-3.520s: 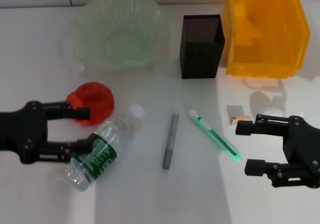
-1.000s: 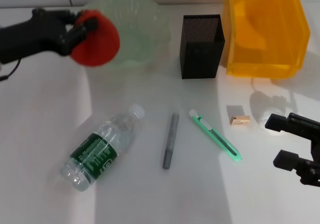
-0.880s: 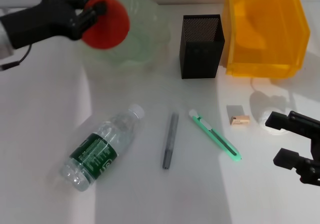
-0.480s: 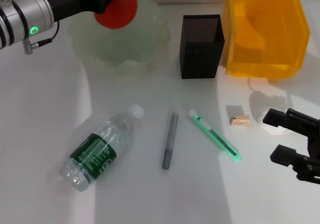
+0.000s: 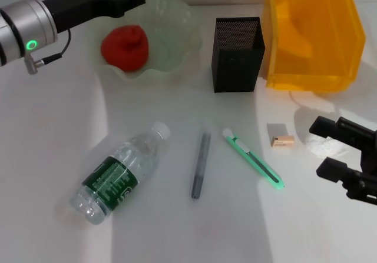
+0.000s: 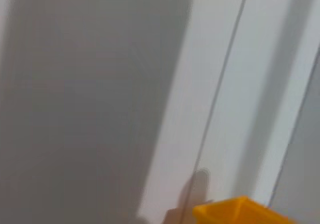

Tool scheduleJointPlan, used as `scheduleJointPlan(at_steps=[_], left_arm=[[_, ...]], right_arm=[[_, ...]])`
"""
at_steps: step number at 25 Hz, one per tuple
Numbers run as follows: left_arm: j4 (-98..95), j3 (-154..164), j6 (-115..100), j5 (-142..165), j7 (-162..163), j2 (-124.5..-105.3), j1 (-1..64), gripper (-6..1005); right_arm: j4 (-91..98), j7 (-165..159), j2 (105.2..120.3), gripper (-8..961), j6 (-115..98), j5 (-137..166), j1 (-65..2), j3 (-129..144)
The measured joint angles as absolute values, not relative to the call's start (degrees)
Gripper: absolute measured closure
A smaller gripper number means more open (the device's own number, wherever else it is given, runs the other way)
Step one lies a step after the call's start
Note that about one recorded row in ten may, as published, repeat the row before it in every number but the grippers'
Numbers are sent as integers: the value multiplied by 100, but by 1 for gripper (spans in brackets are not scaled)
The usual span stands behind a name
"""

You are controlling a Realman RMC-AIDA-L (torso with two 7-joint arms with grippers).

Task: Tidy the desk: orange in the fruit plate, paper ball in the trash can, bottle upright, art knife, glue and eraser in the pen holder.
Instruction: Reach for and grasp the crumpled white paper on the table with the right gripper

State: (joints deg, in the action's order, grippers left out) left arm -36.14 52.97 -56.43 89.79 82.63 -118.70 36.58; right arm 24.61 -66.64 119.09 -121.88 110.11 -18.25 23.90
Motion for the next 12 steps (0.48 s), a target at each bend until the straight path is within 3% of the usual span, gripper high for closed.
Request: scheduleJointPlan(at_steps=[5,8,10,12], left_arm=[[-4033,5238,-7461,8487,8261,-11828,3241,357],[-4363,5262,-9000,8451,8256,-11680,2881,304],[-4443,5254,-10048,8818,8132,-11466,2531,268],[-4444,5233,-10185,8949,7983,-11421,2350,217]], right_arm=[[2688,-7407,11845,199,-12442,10527,-1920,1899],[3185,-8317,11765,199,-12523,9960,-1922,1859],[4446,-9727,11682,199,-12508,9471,-1934,1839],[4961,-10179,11660,199,-12497,9428,-1954,1813]])
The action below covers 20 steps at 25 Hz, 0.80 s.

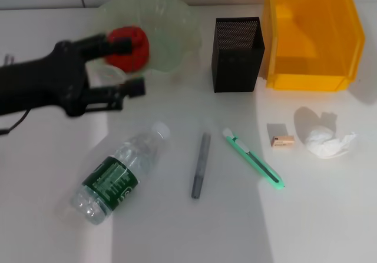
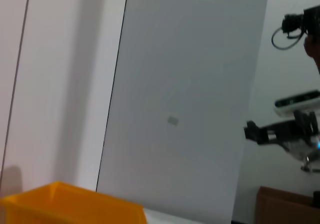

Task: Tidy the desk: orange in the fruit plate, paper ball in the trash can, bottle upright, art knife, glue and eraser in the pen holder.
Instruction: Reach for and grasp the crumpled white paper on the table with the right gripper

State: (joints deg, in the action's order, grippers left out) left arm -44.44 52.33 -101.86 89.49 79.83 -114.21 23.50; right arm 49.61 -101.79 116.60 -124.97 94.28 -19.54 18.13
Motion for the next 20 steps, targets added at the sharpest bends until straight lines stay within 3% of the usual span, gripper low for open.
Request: scheduleJointPlan(at_steps=[3,8,11,14,18,20], left_arm=[[-4451,5238,-10261,9041,7789,-11383,2110,140],[-4469,5261,-10270,9064,7628,-11334,1851,141],[-4458,5224,-10211,9473,7693,-11294,1918,142],[-4476,5222,-10117,9869,7788,-11293,2068,142],[-4480,5220,-9914,10213,7993,-11308,2251,143],[-4485,5221,-9831,10330,8077,-11315,2323,143]], right_arm=[[6507,-11379,11583,199,-12392,9621,-2087,1828],[9518,-13543,11436,199,-12285,11955,-2755,2902],[9971,-13740,11444,199,-12273,12827,-2966,3480],[10008,-13786,11546,199,-12117,13928,-3201,4288],[9098,-13706,11819,199,-11222,15192,-3368,5542],[8884,-13705,11845,199,-11053,15371,-3404,5739]])
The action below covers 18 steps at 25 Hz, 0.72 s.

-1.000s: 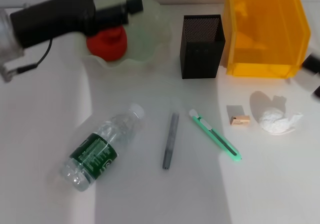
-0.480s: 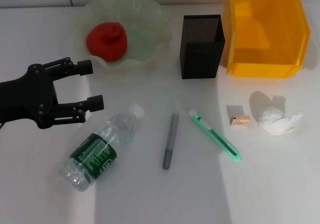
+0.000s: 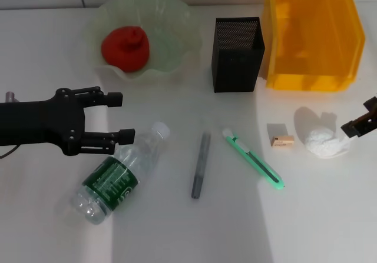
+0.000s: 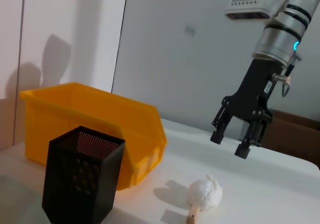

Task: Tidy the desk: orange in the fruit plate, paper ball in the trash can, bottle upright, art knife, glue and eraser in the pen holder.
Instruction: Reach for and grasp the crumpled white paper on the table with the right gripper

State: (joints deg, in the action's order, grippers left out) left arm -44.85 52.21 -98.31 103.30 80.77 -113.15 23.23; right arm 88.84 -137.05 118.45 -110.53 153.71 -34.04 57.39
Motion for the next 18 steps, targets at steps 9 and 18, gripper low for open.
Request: scheduleJointPlan(at_steps=[9,18], left_arm=[[-4448,5221,-9575,10421,8182,-11361,2458,145],[-4410,5221,-9466,10424,8195,-11408,2488,147]], right_arm=[[7296,-13696,11884,200,-10000,15834,-3872,6470],[6109,-13694,11893,200,-9217,16037,-4360,6911]])
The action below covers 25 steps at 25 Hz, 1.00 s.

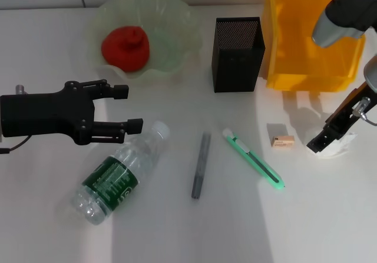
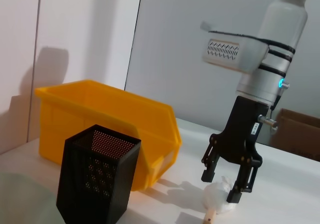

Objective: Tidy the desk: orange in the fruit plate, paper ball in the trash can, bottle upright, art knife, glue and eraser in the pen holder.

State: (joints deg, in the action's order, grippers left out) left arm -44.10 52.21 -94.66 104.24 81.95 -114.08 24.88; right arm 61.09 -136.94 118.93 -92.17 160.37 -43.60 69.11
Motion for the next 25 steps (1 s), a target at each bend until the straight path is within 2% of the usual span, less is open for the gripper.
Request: scheduleJointPlan(at_steps=[10,14,18,20,25], left_arm=[[-4394,5222,-9379,10424,8254,-11427,2454,149],[-4394,5220,-9377,10424,8285,-11425,2456,150],[-4400,5220,-9377,10424,8311,-11425,2460,151],[-4408,5221,-9377,10423,8319,-11425,2469,151],[-4418,5221,-9367,10423,8320,-11425,2488,152]], right_arm=[[5631,-13765,11914,200,-8867,16062,-4542,7098],[5720,-13766,11915,326,-8989,16054,-4529,7070],[6534,-13817,11922,380,-9606,16028,-4396,6998],[7726,-14000,11916,395,-10070,16023,-4214,6918],[8850,-14183,11921,392,-9911,16023,-4145,6517]])
